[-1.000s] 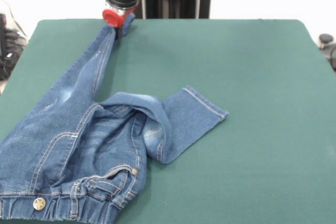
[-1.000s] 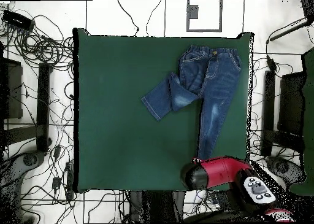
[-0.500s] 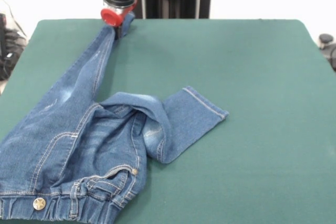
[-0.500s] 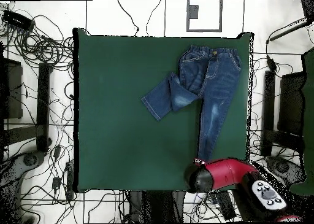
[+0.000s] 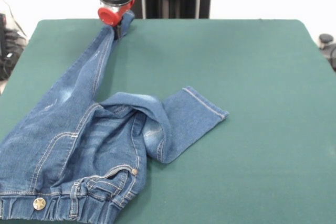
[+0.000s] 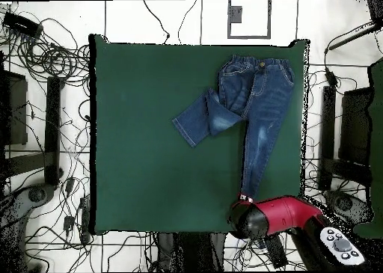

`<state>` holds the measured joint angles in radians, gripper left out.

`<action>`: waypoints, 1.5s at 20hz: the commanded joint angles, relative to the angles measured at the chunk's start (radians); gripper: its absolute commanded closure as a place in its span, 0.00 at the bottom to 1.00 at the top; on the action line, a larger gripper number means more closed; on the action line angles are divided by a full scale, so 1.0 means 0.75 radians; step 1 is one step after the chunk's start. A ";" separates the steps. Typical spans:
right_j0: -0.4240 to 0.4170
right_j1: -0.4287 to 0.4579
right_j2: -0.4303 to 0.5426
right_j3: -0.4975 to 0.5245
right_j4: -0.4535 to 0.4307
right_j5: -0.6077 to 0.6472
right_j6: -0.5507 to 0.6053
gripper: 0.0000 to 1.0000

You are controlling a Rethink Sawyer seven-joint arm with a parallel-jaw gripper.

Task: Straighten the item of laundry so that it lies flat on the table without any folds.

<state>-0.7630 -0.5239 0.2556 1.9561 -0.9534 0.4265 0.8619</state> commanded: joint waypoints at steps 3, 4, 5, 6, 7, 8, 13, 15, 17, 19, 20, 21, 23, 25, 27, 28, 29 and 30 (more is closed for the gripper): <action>0.084 0.581 0.409 -0.158 -0.136 -0.518 0.047 0.00; 0.089 0.578 0.406 -0.160 -0.139 -0.519 0.051 0.00; 0.094 0.576 0.401 -0.161 -0.140 -0.527 0.061 0.00; 0.099 0.573 0.397 -0.162 -0.141 -0.532 0.068 0.00; 0.099 0.573 0.398 -0.163 -0.148 -0.531 0.065 0.00; 0.100 0.572 0.399 -0.164 -0.155 -0.534 0.063 0.00; 0.098 0.569 0.406 -0.162 -0.197 -0.579 0.068 1.00; 0.114 0.569 0.373 -0.160 -0.119 -0.596 0.151 1.00; 0.071 0.599 0.393 -0.149 -0.094 -0.645 0.178 1.00; 0.008 0.628 0.482 -0.142 -0.224 -0.623 0.056 1.00; -0.016 0.642 0.507 -0.139 -0.251 -0.621 0.038 1.00; -0.024 0.647 0.511 -0.136 -0.244 -0.616 0.043 1.00; -0.042 0.656 0.526 -0.129 -0.238 -0.592 0.043 1.00; -0.050 0.659 0.530 -0.123 -0.233 -0.614 0.074 1.00; -0.009 0.632 0.482 -0.120 -0.157 -0.646 0.158 1.00; 0.013 0.618 0.466 -0.123 -0.153 -0.656 0.172 1.00; 0.023 0.614 0.459 -0.127 -0.158 -0.664 0.175 1.00; 0.011 0.625 0.466 -0.127 -0.160 -0.677 0.177 1.00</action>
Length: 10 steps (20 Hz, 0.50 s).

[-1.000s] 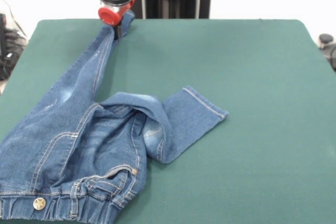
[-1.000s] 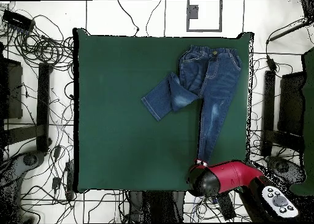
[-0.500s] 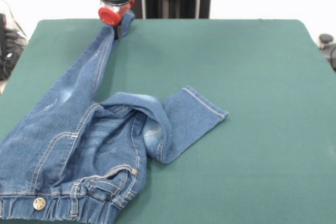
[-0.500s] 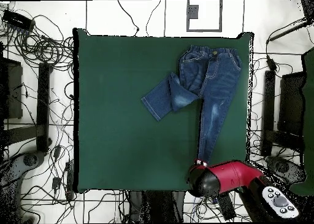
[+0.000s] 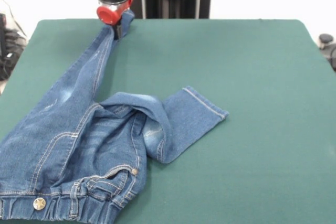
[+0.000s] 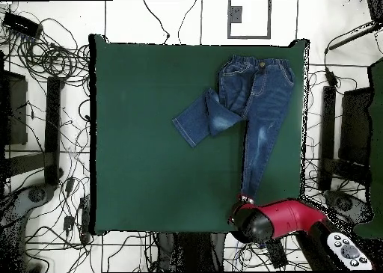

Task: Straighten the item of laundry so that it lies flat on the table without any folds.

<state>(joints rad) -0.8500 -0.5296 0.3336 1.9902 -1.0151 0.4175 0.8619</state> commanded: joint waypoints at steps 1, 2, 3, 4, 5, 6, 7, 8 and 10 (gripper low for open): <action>0.117 0.638 0.369 -0.168 -0.075 -0.674 0.181 1.00; 0.098 0.652 0.383 -0.163 -0.076 -0.685 0.182 1.00; 0.085 0.662 0.394 -0.161 -0.081 -0.687 0.179 1.00; 0.072 0.672 0.405 -0.160 -0.086 -0.689 0.175 1.00; 0.069 0.676 0.409 -0.159 -0.094 -0.698 0.174 1.00; 0.066 0.679 0.413 -0.159 -0.099 -0.698 0.171 1.00; 0.072 0.674 0.408 -0.159 -0.093 -0.701 0.177 1.00; 0.069 0.678 0.408 -0.158 -0.088 -0.702 0.182 1.00; 0.062 0.683 0.410 -0.156 -0.076 -0.702 0.190 1.00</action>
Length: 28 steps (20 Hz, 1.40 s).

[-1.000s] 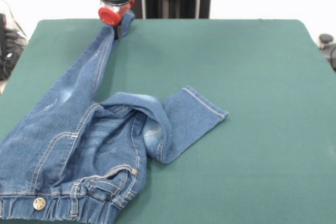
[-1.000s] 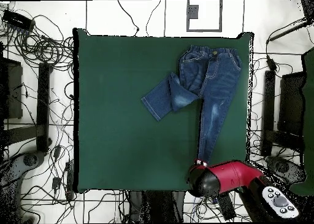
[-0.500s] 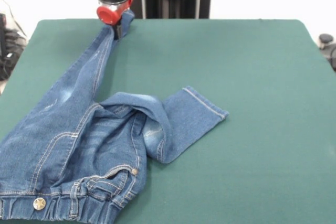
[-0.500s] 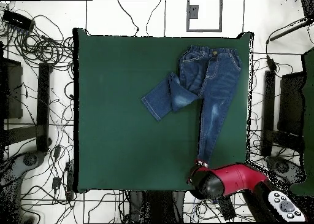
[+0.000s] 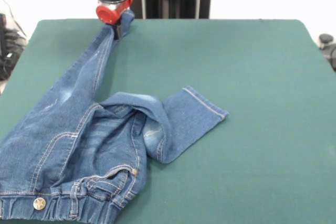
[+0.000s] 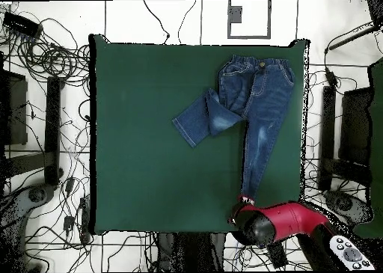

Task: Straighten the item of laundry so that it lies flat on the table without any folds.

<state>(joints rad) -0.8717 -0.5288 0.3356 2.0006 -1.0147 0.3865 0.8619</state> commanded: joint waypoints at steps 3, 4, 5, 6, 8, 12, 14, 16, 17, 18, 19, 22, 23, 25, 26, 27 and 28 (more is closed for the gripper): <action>0.052 0.709 0.438 -0.162 -0.088 -0.656 0.183 1.00; 0.043 0.714 0.444 -0.159 -0.091 -0.656 0.183 1.00; 0.053 0.707 0.434 -0.159 -0.076 -0.658 0.193 1.00; 0.069 0.696 0.420 -0.161 -0.062 -0.665 0.204 1.00; 0.079 0.689 0.415 -0.166 -0.082 -0.674 0.198 1.00; 0.142 0.646 0.362 -0.172 -0.054 -0.712 0.229 1.00; 0.183 0.616 0.330 -0.177 -0.046 -0.723 0.237 1.00; 0.194 0.612 0.320 -0.181 -0.048 -0.734 0.238 1.00; 0.202 0.607 0.313 -0.182 -0.049 -0.742 0.237 1.00; 0.210 0.602 0.306 -0.184 -0.050 -0.750 0.237 1.00; 0.218 0.596 0.301 -0.185 -0.052 -0.753 0.234 1.00; 0.235 0.585 0.290 -0.188 -0.063 -0.767 0.227 1.00; 0.236 0.585 0.289 -0.189 -0.068 -0.771 0.228 1.00; 0.207 0.600 0.318 -0.188 -0.110 -0.769 0.210 1.00; 0.260 0.568 0.273 -0.195 -0.089 -0.781 0.228 0.00; 0.243 0.579 0.287 -0.192 -0.085 -0.768 0.232 0.00; 0.225 0.589 0.300 -0.189 -0.081 -0.755 0.237 0.00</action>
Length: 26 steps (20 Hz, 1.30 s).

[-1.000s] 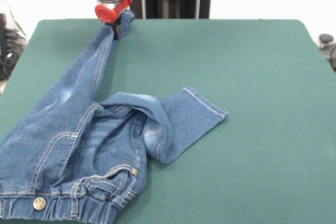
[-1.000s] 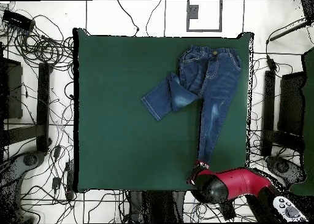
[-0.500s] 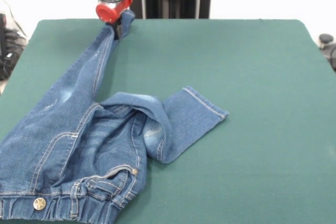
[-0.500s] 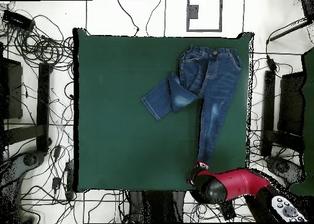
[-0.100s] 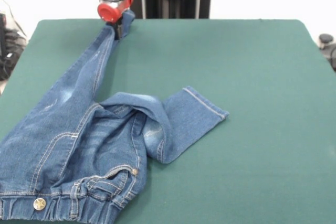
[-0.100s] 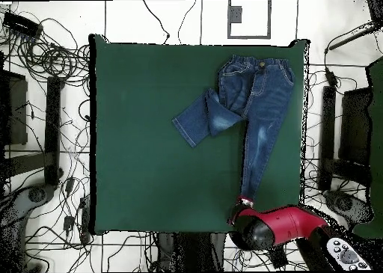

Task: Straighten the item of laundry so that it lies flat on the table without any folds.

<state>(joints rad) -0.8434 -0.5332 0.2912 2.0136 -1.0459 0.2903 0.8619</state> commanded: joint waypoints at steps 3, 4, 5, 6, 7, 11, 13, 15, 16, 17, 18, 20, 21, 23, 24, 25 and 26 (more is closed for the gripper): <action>0.102 0.642 0.441 -0.191 -0.123 -0.636 0.212 0.00; 0.058 0.676 0.473 -0.183 -0.106 -0.595 0.222 0.00; -0.033 0.745 0.546 -0.170 -0.131 -0.545 0.220 0.00; -0.103 0.797 0.621 -0.153 -0.208 -0.478 0.179 0.00; -0.172 0.850 0.696 -0.136 -0.285 -0.411 0.137 0.00; -0.235 0.910 0.744 -0.124 -0.297 -0.350 0.089 0.00; -0.244 0.920 0.754 -0.123 -0.299 -0.332 0.060 0.00; -0.278 0.959 0.765 -0.125 -0.263 -0.285 0.002 0.00; -0.300 0.985 0.771 -0.127 -0.242 -0.262 -0.022 0.00; -0.310 0.996 0.773 -0.127 -0.234 -0.257 -0.027 0.00; -0.320 1.007 0.775 -0.128 -0.226 -0.251 -0.032 0.00; -0.331 1.021 0.778 -0.129 -0.215 -0.242 -0.039 0.00; -0.332 1.023 0.778 -0.129 -0.212 -0.239 -0.041 0.00; -0.316 1.005 0.776 -0.128 -0.219 -0.247 -0.035 0.00; -0.307 0.996 0.773 -0.127 -0.222 -0.257 -0.020 0.00; -0.301 0.988 0.772 -0.125 -0.230 -0.268 -0.009 0.00; -0.300 0.987 0.770 -0.126 -0.228 -0.273 0.001 0.00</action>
<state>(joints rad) -1.2911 -0.4065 0.6016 2.0999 -1.1152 0.2831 0.8619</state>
